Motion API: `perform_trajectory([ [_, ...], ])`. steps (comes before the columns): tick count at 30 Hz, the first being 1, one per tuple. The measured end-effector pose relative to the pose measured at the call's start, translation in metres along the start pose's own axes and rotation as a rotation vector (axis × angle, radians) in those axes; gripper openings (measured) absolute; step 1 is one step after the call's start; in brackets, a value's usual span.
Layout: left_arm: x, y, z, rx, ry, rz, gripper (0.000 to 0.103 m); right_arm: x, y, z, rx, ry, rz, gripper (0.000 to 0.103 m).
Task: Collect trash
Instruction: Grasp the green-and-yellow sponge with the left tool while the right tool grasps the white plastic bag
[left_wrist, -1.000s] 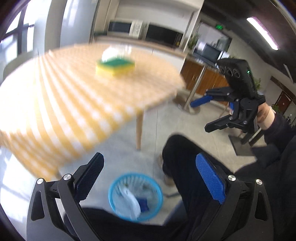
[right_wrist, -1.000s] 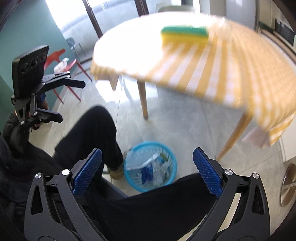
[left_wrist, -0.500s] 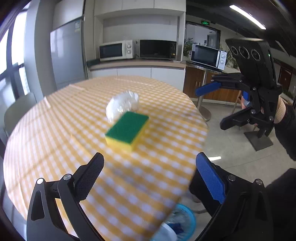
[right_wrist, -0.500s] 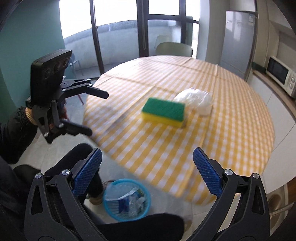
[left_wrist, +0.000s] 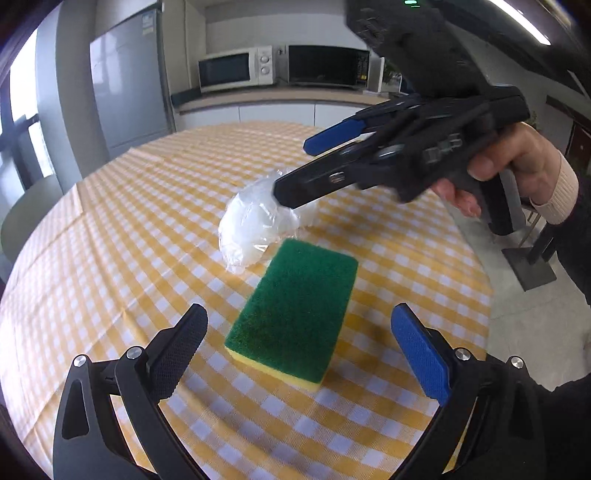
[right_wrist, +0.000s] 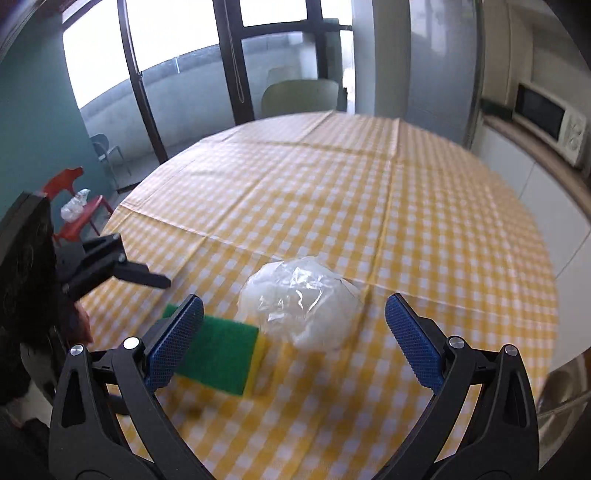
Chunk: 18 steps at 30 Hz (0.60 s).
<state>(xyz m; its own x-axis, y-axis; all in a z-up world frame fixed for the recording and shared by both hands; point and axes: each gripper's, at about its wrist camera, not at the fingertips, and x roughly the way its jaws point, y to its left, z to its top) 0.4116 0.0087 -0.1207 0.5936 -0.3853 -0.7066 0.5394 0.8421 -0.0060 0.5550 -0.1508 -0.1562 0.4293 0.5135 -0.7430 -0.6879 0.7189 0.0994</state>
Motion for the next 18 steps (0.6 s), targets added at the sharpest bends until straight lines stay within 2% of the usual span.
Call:
perform_trajectory([
  [2, 0.002, 0.001, -0.002, 0.002, -0.001, -0.014, 0.097, 0.018, -0.004, 0.001, 0.013, 0.046, -0.01, 0.094],
  [4, 0.003, 0.006, -0.003, -0.025, 0.018, -0.036, 0.097, 0.024, -0.004, -0.005, 0.011, 0.044, 0.009, 0.092],
  [6, 0.01, 0.011, -0.002, -0.052, 0.033, -0.05, 0.079, 0.027, -0.006, -0.009, 0.024, 0.038, 0.025, 0.073],
  [7, 0.011, 0.014, -0.003, -0.066, 0.046, -0.067, 0.063, 0.027, -0.007, -0.011, 0.036, 0.035, 0.048, 0.071],
  [10, 0.01, 0.017, -0.004, -0.086, 0.042, -0.099, 0.062, 0.029, -0.008, -0.015, 0.07, 0.035, 0.081, 0.068],
  [13, 0.007, 0.02, -0.007, -0.105, 0.032, -0.125, 0.061, 0.028, -0.009, -0.018, 0.09, 0.03, 0.121, 0.058],
  [14, 0.002, 0.019, -0.01, -0.097, 0.013, -0.106, 0.06, 0.027, -0.009, -0.019, 0.096, 0.031, 0.124, 0.055],
  [18, -0.023, 0.015, -0.021, -0.125, -0.026, -0.109, 0.06, 0.021, -0.006, -0.021, 0.092, 0.025, 0.099, 0.045],
])
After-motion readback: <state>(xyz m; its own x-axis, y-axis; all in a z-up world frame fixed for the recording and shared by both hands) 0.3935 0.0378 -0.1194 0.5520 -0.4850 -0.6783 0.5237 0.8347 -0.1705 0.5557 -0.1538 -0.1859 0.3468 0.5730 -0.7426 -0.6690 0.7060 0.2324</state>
